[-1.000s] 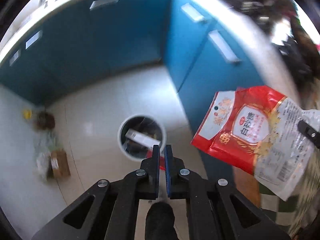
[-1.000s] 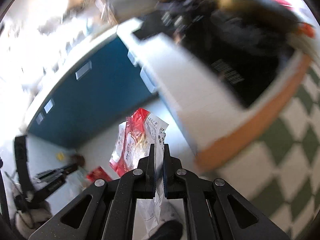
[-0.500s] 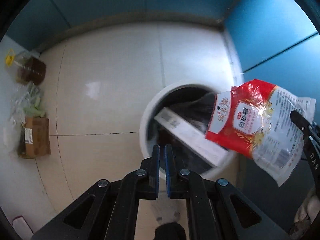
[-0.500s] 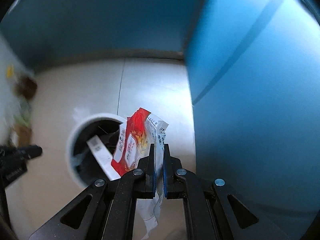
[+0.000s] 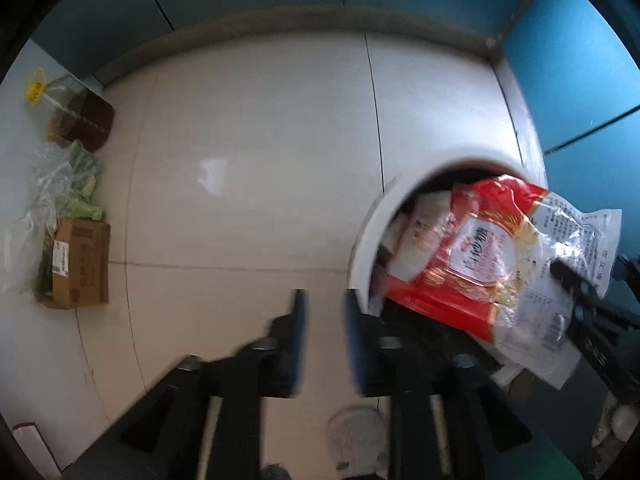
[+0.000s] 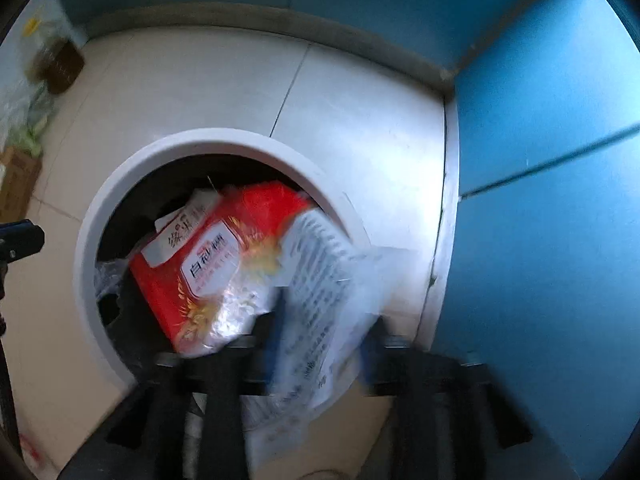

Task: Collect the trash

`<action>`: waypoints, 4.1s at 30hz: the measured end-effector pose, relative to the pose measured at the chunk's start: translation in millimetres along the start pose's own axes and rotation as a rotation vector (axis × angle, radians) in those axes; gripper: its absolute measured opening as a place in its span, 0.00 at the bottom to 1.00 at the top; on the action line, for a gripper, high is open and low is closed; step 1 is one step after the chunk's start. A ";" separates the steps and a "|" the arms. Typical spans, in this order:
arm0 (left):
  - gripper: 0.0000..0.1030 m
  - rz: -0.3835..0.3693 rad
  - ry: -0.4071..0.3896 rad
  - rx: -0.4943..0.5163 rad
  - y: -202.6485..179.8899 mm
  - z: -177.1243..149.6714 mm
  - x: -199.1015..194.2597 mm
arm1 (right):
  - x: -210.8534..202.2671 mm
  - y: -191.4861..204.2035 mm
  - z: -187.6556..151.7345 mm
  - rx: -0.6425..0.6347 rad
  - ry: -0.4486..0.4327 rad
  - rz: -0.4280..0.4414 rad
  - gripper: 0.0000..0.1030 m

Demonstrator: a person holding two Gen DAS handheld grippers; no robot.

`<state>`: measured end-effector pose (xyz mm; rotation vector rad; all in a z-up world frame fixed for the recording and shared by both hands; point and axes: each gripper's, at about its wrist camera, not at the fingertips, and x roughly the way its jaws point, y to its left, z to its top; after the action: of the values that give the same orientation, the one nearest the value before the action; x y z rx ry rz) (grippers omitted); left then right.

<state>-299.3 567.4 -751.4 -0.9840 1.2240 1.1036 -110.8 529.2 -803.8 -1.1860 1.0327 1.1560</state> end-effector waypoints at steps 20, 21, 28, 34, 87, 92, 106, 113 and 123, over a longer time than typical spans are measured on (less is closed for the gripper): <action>0.98 -0.041 -0.122 0.048 -25.2 -58.3 -258.7 | -294.3 -59.4 -86.2 0.314 -0.134 0.018 1.00; 0.98 -0.038 -0.135 0.058 -28.2 -64.5 -279.1 | -319.2 -63.5 -93.0 0.321 -0.151 0.015 1.00; 0.98 -0.059 -0.238 0.047 -42.7 -105.9 -411.9 | -469.7 -91.4 -138.9 0.331 -0.249 0.035 1.00; 0.98 -0.070 -0.321 0.023 -55.1 -152.7 -505.1 | -573.8 -107.2 -182.1 0.275 -0.325 0.080 1.00; 1.00 -0.225 -0.410 0.020 -53.6 -319.3 -665.4 | -738.8 -109.3 -345.5 0.193 -0.398 0.363 1.00; 1.00 -0.230 -0.406 0.037 -53.0 -320.2 -665.8 | -736.1 -109.8 -348.0 0.208 -0.390 0.379 1.00; 1.00 -0.247 -0.397 0.037 -48.7 -322.3 -663.2 | -736.0 -103.0 -349.5 0.213 -0.382 0.386 1.00; 1.00 -0.263 -0.398 0.027 -50.9 -324.1 -661.7 | -736.2 -103.7 -347.6 0.219 -0.378 0.391 1.00; 1.00 -0.288 -0.387 0.013 -50.2 -321.9 -660.5 | -733.1 -105.1 -344.6 0.223 -0.373 0.392 1.00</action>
<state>-323.0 176.4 -127.7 -0.8562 0.7506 0.9978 -104.5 105.7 -105.4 -0.5742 1.0938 1.4558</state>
